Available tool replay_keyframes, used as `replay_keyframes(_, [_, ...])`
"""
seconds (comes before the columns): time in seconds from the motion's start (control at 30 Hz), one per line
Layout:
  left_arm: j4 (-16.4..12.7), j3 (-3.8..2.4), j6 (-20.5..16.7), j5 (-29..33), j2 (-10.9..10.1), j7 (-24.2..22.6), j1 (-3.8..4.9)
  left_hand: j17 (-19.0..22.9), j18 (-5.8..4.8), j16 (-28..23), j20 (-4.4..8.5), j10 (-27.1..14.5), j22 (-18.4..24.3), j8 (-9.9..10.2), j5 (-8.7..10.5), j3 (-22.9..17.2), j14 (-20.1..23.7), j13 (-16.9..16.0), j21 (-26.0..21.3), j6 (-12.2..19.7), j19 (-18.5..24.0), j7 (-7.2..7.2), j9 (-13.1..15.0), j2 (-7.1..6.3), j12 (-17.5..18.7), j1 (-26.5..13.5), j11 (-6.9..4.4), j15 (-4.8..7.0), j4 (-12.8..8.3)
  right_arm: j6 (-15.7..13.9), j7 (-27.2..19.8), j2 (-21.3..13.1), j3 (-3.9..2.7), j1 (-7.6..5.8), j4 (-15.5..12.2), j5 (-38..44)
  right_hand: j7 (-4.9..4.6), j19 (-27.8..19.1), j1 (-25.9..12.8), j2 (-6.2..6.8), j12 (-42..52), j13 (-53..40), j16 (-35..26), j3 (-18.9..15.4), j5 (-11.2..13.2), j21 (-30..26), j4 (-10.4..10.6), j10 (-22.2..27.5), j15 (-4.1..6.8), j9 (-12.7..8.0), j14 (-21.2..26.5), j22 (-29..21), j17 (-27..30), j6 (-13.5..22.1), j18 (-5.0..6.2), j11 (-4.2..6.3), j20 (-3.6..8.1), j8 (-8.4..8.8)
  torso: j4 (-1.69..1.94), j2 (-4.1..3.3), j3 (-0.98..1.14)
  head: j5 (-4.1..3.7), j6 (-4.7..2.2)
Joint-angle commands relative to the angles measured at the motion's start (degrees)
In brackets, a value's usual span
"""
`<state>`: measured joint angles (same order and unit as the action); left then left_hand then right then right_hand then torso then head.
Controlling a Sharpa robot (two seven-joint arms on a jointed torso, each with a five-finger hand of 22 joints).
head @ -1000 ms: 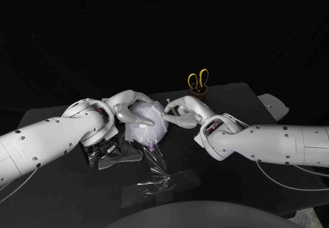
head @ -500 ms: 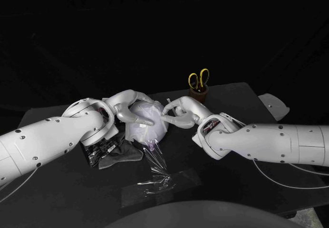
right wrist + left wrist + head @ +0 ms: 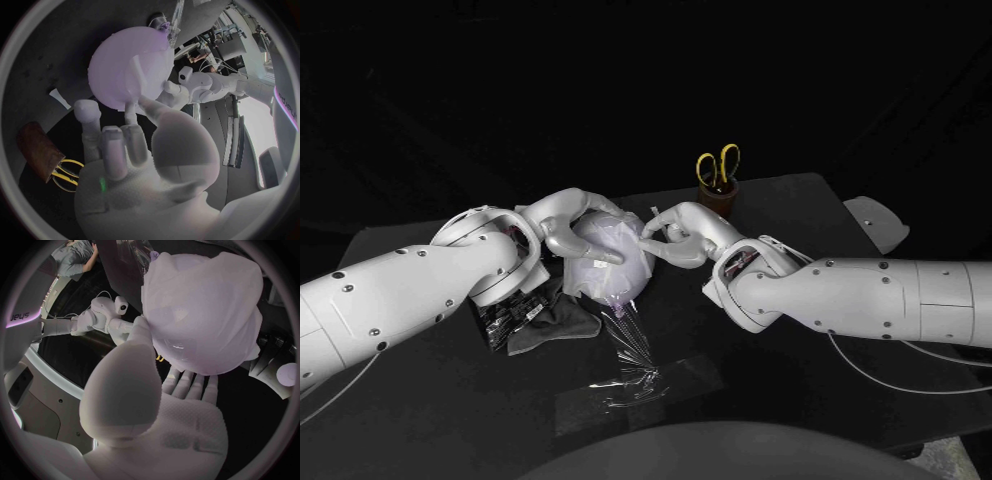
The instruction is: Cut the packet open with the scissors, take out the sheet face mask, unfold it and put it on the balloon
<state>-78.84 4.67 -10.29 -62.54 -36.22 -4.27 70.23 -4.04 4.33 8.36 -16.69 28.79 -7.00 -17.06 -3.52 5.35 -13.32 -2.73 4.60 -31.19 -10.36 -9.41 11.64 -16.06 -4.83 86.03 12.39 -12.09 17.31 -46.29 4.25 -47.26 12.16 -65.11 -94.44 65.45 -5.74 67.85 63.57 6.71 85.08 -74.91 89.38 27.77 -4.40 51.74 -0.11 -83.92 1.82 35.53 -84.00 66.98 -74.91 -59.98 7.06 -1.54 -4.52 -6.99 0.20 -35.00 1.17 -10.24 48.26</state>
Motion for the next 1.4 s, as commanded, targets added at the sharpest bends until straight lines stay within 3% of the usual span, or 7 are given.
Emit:
replay_keyframes(0.03, [-0.1,0.09,1.1,0.1,0.0,-0.1,-0.1,0.1,1.04,-0.2,0.04,0.2,0.0,0.1,0.26,0.1,0.2,0.0,0.0,0.3,-0.4,-4.77,0.0,0.2,0.1,0.5,-0.06,0.24,0.0,1.8,0.1,0.4,0.0,0.04,0.3,0.8,0.1,0.5,0.9,-0.47,0.4,-12.9,0.4,0.2,0.7,-0.1,0.3,-5.1,0.32,-0.2,-5.9,0.1,-14.6,-0.7,1.01,0.44,0.04,0.16,-0.01,-0.02,0.01,-0.03,0.05])
replay_keyframes(0.33, [-0.1,0.09,1.2,0.2,0.1,-0.1,-0.1,0.1,1.07,-0.2,0.04,0.2,0.0,0.1,0.26,0.0,0.3,0.0,0.0,0.3,-0.4,-4.74,0.0,0.24,0.2,0.6,-0.09,0.27,0.0,1.8,0.5,1.2,0.0,0.05,0.7,1.2,1.23,0.9,4.2,-0.94,1.2,-13.2,0.6,1.1,1.5,0.2,-1.0,-5.3,1.11,-0.4,-6.0,0.4,-15.0,-3.2,0.94,1.41,0.3,-0.5,0.03,-0.01,-0.01,-0.02,0.16])
replay_keyframes(0.4, [-0.1,0.09,1.2,0.2,0.1,-0.1,-0.1,0.1,1.07,-0.2,0.04,0.2,0.0,0.1,0.26,0.0,0.3,0.0,0.0,0.3,-0.4,-4.74,0.0,0.24,0.2,0.6,-0.09,0.27,0.0,1.1,0.6,1.2,0.0,0.05,0.8,1.2,1.94,1.3,6.1,-1.54,2.2,-13.8,0.6,2.0,1.5,0.8,-2.2,-5.5,1.63,-0.2,-6.0,0.8,-15.1,-4.5,0.85,2.01,0.53,-1.14,0.0,0.01,0.0,-0.01,0.18])
replay_keyframes(0.6, [-0.1,0.09,1.2,0.2,0.1,-0.1,-0.1,0.1,1.07,-0.2,0.04,0.2,0.0,0.1,0.26,0.0,0.3,0.0,0.0,0.3,-0.4,-4.74,0.0,0.24,0.2,0.6,-0.09,0.27,0.0,-1.3,-0.2,1.1,-0.01,0.06,0.8,0.2,2.72,2.2,7.7,-1.96,4.6,-14.9,0.6,3.2,1.6,2.0,-3.4,-6.0,2.32,0.6,-6.0,1.6,-15.1,-6.0,0.62,2.74,0.91,-2.38,-0.05,0.02,0.03,-0.01,0.21])
replay_keyframes(1.03, [-0.1,0.09,1.3,0.2,0.0,0.0,-0.1,0.1,1.11,-0.3,0.04,0.2,0.0,0.1,0.27,-0.1,0.3,0.0,0.0,0.3,-0.5,-4.7,0.0,0.33,0.3,0.7,-0.13,0.3,0.0,-3.3,-1.0,0.5,-0.02,0.06,0.2,-1.5,3.17,2.5,7.7,-2.49,4.9,-15.1,0.6,4.9,1.6,2.4,-3.8,-6.1,2.72,2.1,-6.0,2.0,-15.1,-7.7,0.52,3.16,1.24,-4.2,-0.08,0.03,0.04,-0.25,0.22])
replay_keyframes(1.4, [0.0,0.1,1.3,0.2,0.0,0.0,-0.1,0.1,1.12,-0.3,0.04,0.2,-0.1,0.2,0.28,-0.1,0.3,0.0,0.0,0.3,-0.5,-4.7,0.0,0.32,0.3,0.7,-0.14,0.3,0.0,-1.0,0.8,-1.2,-0.02,0.06,-0.4,-2.7,3.29,2.5,7.4,-2.46,4.9,-15.1,0.6,5.3,1.6,2.5,-3.9,-6.1,2.81,2.6,-6.0,2.1,-15.1,-7.9,0.49,3.26,1.31,-4.72,-0.08,0.04,0.01,-0.26,0.16])
